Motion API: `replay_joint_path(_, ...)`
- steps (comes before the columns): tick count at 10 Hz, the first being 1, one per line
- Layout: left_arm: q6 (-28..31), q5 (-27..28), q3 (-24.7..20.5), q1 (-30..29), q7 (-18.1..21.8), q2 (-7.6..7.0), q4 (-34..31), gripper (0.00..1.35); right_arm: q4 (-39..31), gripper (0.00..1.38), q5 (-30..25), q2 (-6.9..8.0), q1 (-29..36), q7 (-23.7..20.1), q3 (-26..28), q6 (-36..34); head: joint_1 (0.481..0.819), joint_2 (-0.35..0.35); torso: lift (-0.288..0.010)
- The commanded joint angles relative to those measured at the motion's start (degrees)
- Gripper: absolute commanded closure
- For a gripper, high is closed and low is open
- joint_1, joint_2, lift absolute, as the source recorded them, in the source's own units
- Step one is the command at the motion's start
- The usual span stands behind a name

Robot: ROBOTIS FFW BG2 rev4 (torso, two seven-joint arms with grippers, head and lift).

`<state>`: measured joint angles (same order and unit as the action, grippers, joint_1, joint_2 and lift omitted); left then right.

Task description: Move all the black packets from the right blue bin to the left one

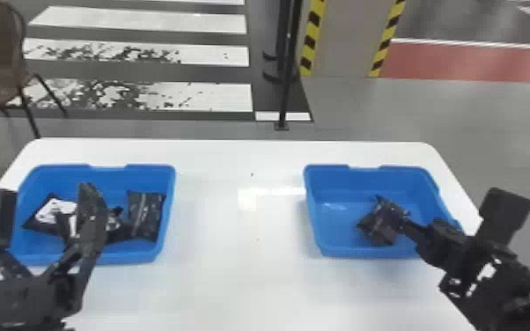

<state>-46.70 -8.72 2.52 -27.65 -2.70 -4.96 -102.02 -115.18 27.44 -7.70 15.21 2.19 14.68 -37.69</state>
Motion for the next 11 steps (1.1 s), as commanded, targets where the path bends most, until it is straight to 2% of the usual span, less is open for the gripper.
replay_joint_path(1, 0.2, -0.3, 0.2, -0.1, 0.2, -0.05, 0.0, 0.22, 2.5, 0.08, 0.5, -0.04, -1.2, 0.0, 0.5, 0.0, 0.695, -0.1, -0.14)
replay_joint_path(7, 0.4, -1.1, 0.5, -0.3, 1.0, 0.04, 0.0, 0.22, 10.9, 0.08, -0.7, -0.04, -8.6, 0.4, -1.2, 1.3, 0.695, -0.124, -0.14)
replay_joint_path(11, 0.7, -1.5, 0.5, -0.3, 1.4, -0.13, 0.0, 0.22, 11.8, 0.08, 0.3, 0.4, -10.3, 3.4, -3.4, -3.6, 0.695, -0.089, -0.14)
